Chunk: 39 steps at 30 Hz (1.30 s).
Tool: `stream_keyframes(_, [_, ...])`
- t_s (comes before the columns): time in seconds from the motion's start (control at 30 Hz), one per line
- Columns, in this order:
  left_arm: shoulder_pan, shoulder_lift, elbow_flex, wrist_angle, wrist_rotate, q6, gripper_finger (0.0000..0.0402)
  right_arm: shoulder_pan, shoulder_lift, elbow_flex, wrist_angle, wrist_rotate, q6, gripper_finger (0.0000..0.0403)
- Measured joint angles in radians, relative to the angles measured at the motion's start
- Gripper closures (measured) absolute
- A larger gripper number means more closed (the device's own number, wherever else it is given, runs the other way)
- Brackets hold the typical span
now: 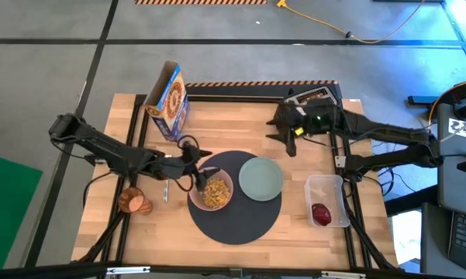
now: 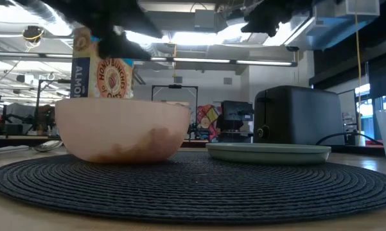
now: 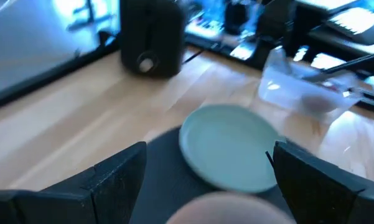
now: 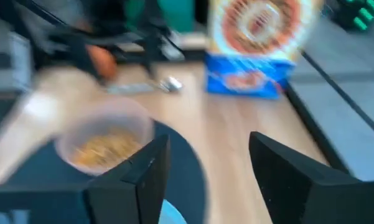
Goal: Arrange a breakfast setting
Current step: Put the toasted bread from the toaster oven on the green plate
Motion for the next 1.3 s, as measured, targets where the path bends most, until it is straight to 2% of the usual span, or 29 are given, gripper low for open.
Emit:
stream_keyframes(0.17, [0.056, 0.103, 0.0, 0.258, 0.092, 0.174, 0.007, -0.019, 0.07, 0.199, -0.274, 0.25, -0.094, 0.02])
stream_keyframes(0.27, [0.11, 0.14, 0.0, 0.356, 0.158, 0.226, 0.007, -0.076, 0.098, 0.281, -0.378, 0.304, -0.112, 0.02])
stream_keyframes(0.4, [0.201, 0.151, 0.0, 0.403, 0.268, 0.258, 0.007, -0.193, 0.121, 0.33, -0.503, 0.305, -0.126, 0.0199])
stream_keyframes(0.57, [0.309, 0.141, 0.0, 0.503, 0.374, 0.321, 0.007, -0.369, 0.154, 0.336, -0.605, 0.331, -0.275, 0.0199])
stream_keyframes(0.77, [0.36, 0.14, 0.0, 0.536, 0.469, 0.322, 0.007, -0.527, 0.23, 0.336, -0.718, 0.323, -0.401, 0.0199])
stream_keyframes(0.97, [0.36, 0.141, 0.0, 0.497, 0.46, 0.359, 0.007, -0.583, 0.287, 0.336, -0.741, 0.322, -0.423, 0.0199])
stream_keyframes(1.3, [0.361, 0.141, 0.0, 0.491, 0.444, 0.374, 0.007, -0.602, 0.297, 0.336, -0.733, 0.31, -0.519, 0.0199])
